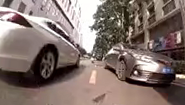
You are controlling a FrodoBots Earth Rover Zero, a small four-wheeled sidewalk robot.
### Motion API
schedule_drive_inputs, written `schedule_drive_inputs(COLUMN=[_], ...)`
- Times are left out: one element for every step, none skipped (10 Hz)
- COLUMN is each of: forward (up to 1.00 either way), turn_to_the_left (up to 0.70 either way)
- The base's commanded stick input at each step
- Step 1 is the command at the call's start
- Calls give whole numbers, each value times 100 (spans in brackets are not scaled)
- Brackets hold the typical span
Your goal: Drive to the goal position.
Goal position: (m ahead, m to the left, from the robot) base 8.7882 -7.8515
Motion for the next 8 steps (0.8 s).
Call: schedule_drive_inputs(forward=[70, 70, 70, 70, 70, 70, 70, 70], turn_to_the_left=[-11, -14, -14, -14, -14, -14, -14, -14])
